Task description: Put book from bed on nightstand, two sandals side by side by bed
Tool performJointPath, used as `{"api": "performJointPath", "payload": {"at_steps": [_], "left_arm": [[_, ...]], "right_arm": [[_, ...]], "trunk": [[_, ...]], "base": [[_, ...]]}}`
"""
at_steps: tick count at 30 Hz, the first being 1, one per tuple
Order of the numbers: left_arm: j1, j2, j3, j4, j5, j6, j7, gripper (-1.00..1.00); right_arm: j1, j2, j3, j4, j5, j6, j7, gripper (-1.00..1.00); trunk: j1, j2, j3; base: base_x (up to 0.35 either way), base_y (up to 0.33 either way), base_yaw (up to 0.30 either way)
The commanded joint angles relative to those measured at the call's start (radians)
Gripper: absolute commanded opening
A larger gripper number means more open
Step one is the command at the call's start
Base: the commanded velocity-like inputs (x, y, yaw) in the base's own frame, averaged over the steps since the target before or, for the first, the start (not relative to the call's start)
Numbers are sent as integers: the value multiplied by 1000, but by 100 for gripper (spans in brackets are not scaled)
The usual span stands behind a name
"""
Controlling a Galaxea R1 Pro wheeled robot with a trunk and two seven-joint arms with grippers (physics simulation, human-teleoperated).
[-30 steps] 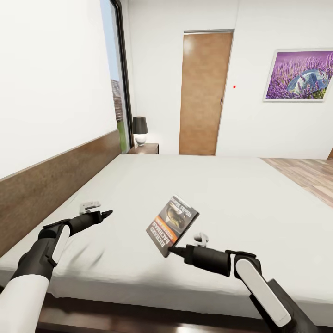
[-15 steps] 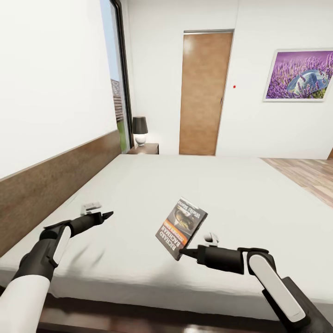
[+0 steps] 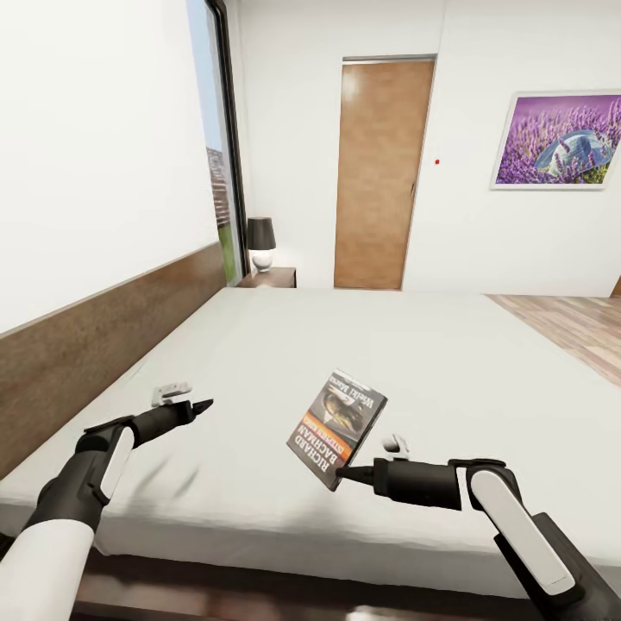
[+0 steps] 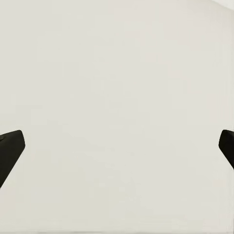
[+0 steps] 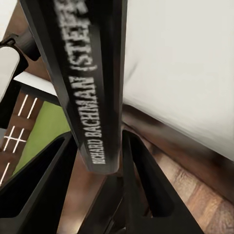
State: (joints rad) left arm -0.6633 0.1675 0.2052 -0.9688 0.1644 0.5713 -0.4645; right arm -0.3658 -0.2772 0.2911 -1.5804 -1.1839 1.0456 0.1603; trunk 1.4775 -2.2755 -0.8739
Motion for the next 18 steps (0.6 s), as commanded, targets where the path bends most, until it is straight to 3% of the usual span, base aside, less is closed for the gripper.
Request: {"api": "performJointPath", "payload": {"at_steps": [1,11,18], "left_arm": [[-1,0,2,0,6,8,-2,100],[20,-2,1,-10,7,7,-3,100],[24,-5,-2,-12,8,8,-5,100]], "right_arm": [[-1,-1,1,0,10,2,11,-100],[-2,-2,-3,0,3,2,26,-100],[-1,-18,-8,5,-62,2,70,-100]], "trunk": [[0,0,-1],[0,0,-1],[0,0,-1]], "base": [[0,0,0],[0,0,0],[0,0,0]]}}
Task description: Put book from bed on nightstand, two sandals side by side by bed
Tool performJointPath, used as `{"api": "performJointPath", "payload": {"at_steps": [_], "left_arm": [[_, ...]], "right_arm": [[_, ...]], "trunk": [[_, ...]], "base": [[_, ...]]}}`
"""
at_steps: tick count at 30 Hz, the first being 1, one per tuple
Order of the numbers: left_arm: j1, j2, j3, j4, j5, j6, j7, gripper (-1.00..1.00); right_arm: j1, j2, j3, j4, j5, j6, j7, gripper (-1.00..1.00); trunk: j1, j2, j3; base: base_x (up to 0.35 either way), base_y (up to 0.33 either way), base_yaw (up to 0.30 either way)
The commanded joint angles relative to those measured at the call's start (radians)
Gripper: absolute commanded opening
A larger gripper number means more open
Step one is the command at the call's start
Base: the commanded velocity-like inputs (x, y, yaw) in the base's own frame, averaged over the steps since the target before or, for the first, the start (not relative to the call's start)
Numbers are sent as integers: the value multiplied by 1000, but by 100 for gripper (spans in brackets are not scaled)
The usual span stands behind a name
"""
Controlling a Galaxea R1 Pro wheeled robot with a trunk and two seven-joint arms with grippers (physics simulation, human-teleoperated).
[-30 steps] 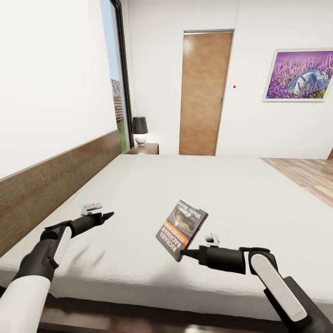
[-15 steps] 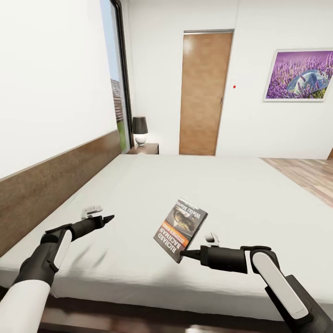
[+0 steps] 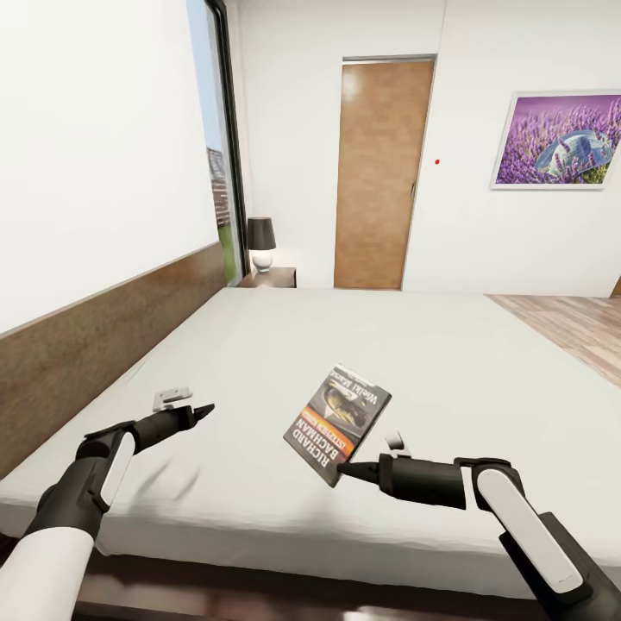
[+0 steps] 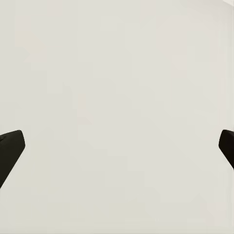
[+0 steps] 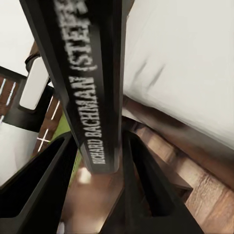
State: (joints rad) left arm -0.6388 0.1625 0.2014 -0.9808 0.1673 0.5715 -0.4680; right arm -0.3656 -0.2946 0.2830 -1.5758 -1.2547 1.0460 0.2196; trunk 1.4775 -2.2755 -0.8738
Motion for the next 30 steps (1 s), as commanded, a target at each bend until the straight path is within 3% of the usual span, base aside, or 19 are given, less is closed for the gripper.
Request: {"api": "performJointPath", "payload": {"at_steps": [1,11,30], "left_arm": [[-1,0,2,0,6,8,-2,100],[0,-21,-3,-1,2,7,-1,100],[1,-24,-4,-2,1,9,-3,100]], "right_arm": [[-1,-1,1,0,9,1,11,-100],[3,-23,-58,-2,-1,1,83,-100],[4,-25,-62,-5,2,1,96,-100]], "trunk": [[0,0,-1],[0,0,-1],[0,0,-1]], "base": [[0,0,0],[0,0,0],[0,0,0]]}}
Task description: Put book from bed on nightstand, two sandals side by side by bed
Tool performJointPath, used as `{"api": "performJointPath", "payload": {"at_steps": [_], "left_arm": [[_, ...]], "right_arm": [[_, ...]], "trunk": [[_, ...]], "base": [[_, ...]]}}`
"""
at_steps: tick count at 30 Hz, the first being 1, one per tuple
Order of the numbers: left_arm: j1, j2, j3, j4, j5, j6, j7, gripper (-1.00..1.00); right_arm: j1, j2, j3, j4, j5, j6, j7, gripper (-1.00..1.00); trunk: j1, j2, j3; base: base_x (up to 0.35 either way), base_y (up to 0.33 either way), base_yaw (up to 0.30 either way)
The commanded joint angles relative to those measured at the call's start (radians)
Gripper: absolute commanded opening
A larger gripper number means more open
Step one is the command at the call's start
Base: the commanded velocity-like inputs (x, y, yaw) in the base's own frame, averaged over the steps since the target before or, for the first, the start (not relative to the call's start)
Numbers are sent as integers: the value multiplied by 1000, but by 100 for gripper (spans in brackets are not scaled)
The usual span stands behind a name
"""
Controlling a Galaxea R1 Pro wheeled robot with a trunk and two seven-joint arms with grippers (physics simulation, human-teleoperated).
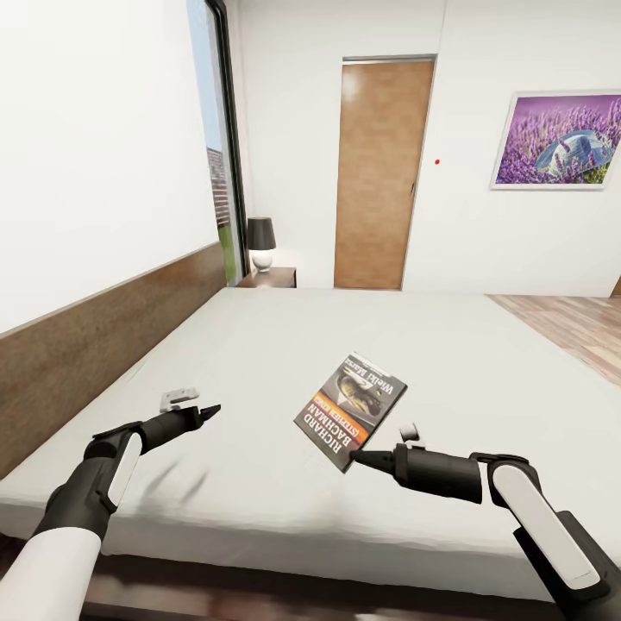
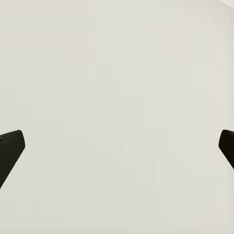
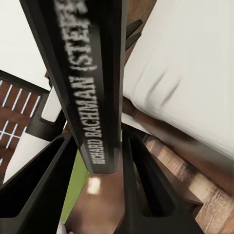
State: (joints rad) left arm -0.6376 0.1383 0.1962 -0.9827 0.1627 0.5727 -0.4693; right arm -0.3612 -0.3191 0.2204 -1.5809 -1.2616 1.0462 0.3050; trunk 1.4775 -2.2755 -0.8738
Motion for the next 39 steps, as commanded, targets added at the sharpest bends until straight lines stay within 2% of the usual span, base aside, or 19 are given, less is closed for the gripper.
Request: {"api": "performJointPath", "payload": {"at_steps": [1,39], "left_arm": [[-1,0,2,0,6,8,-2,100],[-1,0,2,-8,8,10,-2,100]], "right_arm": [[-1,0,0,0,9,1,10,-100],[1,6,-6,1,8,1,7,-100]], "trunk": [[0,0,-1],[0,0,-1]], "base": [[0,0,0],[0,0,0]]}}
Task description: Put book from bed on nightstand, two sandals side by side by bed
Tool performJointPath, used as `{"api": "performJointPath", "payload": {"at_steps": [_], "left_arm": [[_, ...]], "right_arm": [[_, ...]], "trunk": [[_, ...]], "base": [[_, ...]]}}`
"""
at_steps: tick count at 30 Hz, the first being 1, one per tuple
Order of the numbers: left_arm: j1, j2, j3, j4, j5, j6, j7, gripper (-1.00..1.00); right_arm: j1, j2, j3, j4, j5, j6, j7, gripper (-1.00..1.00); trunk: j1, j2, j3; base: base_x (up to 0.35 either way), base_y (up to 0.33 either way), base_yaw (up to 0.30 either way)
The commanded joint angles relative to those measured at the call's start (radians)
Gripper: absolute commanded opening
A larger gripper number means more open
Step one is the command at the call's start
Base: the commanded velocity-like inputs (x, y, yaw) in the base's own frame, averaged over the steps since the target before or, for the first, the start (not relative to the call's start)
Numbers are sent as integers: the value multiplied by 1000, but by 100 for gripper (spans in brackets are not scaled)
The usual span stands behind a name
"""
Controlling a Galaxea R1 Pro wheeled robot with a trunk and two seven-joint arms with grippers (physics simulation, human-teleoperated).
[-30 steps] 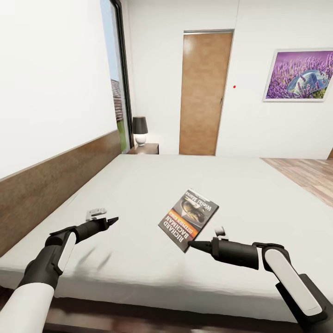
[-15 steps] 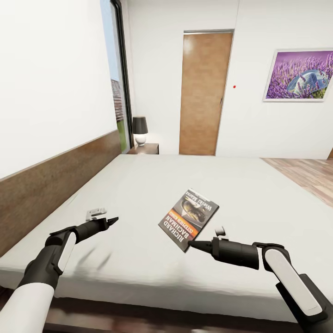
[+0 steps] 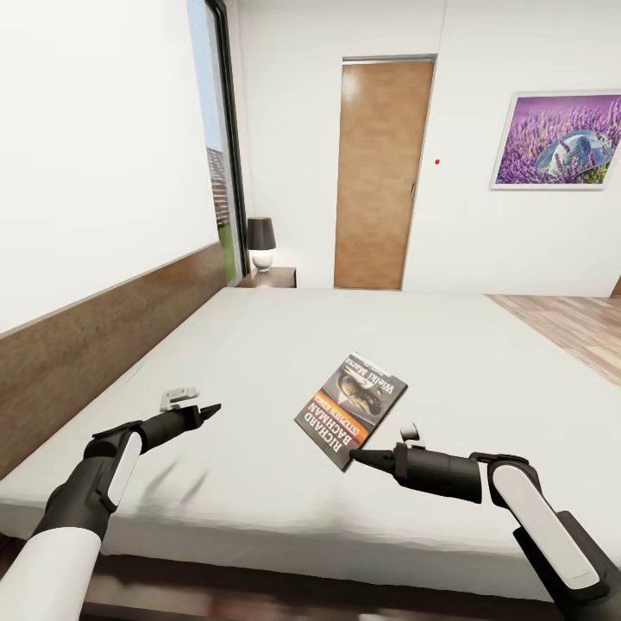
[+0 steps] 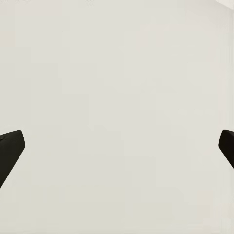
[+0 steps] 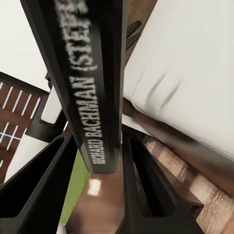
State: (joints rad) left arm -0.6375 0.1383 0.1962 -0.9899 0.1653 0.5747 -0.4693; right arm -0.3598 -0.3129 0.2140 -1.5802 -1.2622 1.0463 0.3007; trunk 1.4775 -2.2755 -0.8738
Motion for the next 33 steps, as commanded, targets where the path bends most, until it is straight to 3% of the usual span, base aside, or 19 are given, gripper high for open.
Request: {"api": "performJointPath", "payload": {"at_steps": [1,16,25,33], "left_arm": [[-1,0,2,-1,6,7,-2,100],[-1,0,1,-1,6,9,-1,100],[-1,-1,-1,-4,6,14,0,100],[-1,-2,-45,-7,5,16,1,100]], "right_arm": [[-1,0,1,0,9,1,10,-100],[-1,2,4,-2,13,1,8,-100],[-1,4,7,-2,46,1,9,-100],[-1,4,6,0,53,1,8,-100]], "trunk": [[0,0,-1],[0,0,-1],[0,0,-1],[-27,49,21]], "base": [[12,0,0],[2,0,0],[0,0,0],[0,0,0]]}}
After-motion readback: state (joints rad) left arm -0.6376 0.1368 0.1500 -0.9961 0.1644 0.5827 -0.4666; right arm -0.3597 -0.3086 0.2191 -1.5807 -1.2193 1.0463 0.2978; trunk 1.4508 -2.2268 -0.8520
